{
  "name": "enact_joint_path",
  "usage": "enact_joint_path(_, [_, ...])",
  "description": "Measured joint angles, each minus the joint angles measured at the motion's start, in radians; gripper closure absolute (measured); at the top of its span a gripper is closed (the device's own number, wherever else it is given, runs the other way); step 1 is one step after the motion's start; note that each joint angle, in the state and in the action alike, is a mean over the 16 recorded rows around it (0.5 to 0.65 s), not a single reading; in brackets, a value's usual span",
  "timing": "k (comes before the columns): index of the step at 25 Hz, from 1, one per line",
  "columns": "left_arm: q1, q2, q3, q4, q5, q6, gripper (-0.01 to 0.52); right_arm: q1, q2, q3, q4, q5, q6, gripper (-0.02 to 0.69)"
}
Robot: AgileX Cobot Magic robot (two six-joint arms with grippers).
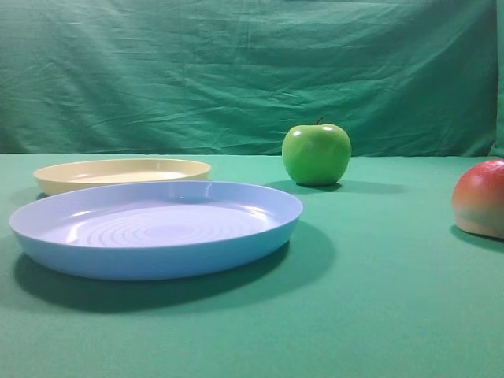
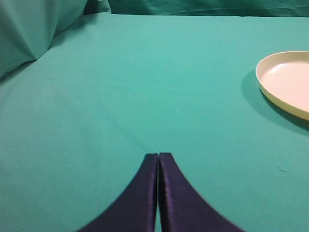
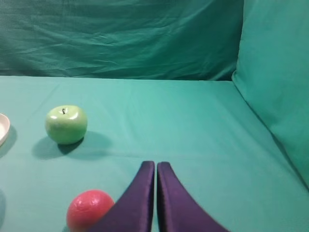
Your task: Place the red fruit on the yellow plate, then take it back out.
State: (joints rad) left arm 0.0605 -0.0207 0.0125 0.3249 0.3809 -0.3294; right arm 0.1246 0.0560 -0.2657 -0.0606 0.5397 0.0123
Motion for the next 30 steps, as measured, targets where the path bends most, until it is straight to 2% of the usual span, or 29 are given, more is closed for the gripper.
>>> enact_joint_path(5, [0.0,0.0,0.0,0.0,0.0,0.0,0.514,-0.03,-0.049,0.163,0.003,-0.129,0.002,0.665])
enact_joint_path(10, [0.0,0.0,0.0,0.0,0.0,0.0,0.514,-0.047,-0.065,0.255,0.005,-0.189,0.011,0.665])
enact_joint_path(30, [0.0,0.0,0.0,0.0,0.0,0.0,0.514,-0.058,-0.067,0.292,0.001,-0.168,0.02,0.665])
